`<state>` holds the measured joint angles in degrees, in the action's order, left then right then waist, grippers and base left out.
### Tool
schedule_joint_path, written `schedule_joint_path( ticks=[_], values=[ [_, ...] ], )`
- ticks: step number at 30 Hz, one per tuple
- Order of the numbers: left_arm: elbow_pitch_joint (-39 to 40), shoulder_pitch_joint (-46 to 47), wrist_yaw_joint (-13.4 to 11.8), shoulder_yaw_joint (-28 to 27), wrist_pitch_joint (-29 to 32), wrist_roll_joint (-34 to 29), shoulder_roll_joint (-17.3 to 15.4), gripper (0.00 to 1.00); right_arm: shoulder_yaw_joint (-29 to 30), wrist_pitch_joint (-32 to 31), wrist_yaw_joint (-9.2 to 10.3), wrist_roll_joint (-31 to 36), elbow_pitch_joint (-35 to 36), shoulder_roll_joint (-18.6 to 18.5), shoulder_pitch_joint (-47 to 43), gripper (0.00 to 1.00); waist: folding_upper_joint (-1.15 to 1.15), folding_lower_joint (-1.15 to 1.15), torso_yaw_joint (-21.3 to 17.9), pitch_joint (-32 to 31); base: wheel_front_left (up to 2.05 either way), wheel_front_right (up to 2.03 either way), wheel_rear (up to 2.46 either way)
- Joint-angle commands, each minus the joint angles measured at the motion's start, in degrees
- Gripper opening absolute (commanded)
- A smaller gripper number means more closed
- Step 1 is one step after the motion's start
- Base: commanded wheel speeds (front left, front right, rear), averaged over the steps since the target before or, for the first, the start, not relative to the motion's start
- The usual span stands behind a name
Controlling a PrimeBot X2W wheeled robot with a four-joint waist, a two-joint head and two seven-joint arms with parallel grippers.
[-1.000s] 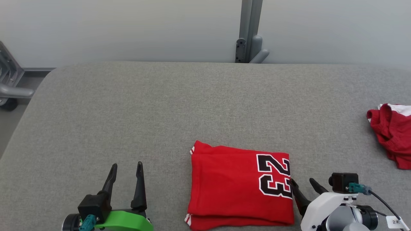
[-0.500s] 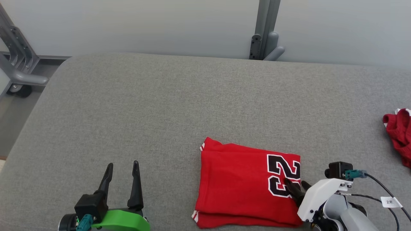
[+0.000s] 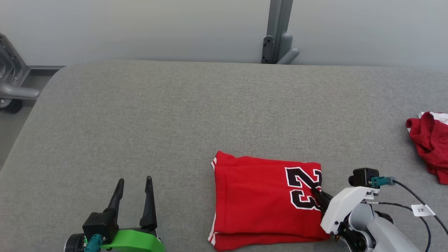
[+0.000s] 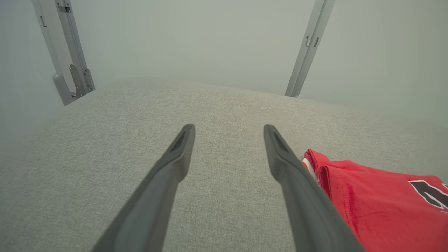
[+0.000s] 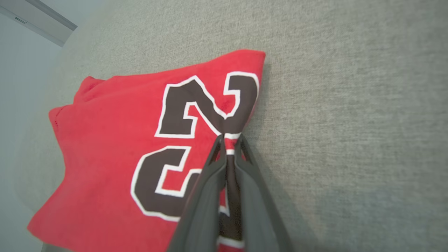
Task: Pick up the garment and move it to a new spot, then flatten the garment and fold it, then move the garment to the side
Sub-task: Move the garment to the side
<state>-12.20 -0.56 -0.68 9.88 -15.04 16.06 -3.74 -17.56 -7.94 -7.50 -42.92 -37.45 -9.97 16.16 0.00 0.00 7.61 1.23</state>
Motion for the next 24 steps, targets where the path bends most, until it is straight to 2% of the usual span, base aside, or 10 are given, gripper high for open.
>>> schedule_joint_path(
  ticks=[1, 7, 14, 19, 24],
  values=[
    [-0.14, -0.28, 0.12, -0.08, -0.15, -0.33, 0.08, 1.0, -0.29, 0.7, 0.03, -0.7, 0.1, -1.56, 0.73, 0.0, 0.0, 0.0, -1.88, -0.4, 0.0, 0.0, 0.0],
    [0.08, -0.92, 0.29, 0.3, -0.15, -0.17, 0.23, 1.0, -1.91, 0.53, 0.02, -1.22, 1.74, -5.7, 1.14, 0.0, 0.0, 0.0, -6.21, -0.89, 0.0, 0.0, 0.0],
    [0.37, -0.4, 0.36, 1.07, -0.15, -0.09, 0.43, 1.0, -1.97, -0.85, 0.02, -0.24, 4.03, -12.14, 2.14, 0.0, 0.0, 0.0, -14.6, -0.06, 0.0, 0.0, 0.0],
    [0.44, 0.91, 0.34, 1.4, -0.15, -0.42, 0.54, 1.0, -1.21, -1.65, 0.02, 0.45, 5.59, -14.0, 3.47, 0.0, 0.0, 0.0, -20.37, 1.52, 0.0, 0.0, 0.0],
    [0.24, 2.63, 0.68, 1.76, -0.15, -1.24, 0.49, 1.0, -0.74, -1.74, 0.02, 1.66, 6.89, -14.04, 5.04, 0.0, 0.0, 0.0, -24.01, 3.29, 0.0, 0.0, 0.0]
  ],
)
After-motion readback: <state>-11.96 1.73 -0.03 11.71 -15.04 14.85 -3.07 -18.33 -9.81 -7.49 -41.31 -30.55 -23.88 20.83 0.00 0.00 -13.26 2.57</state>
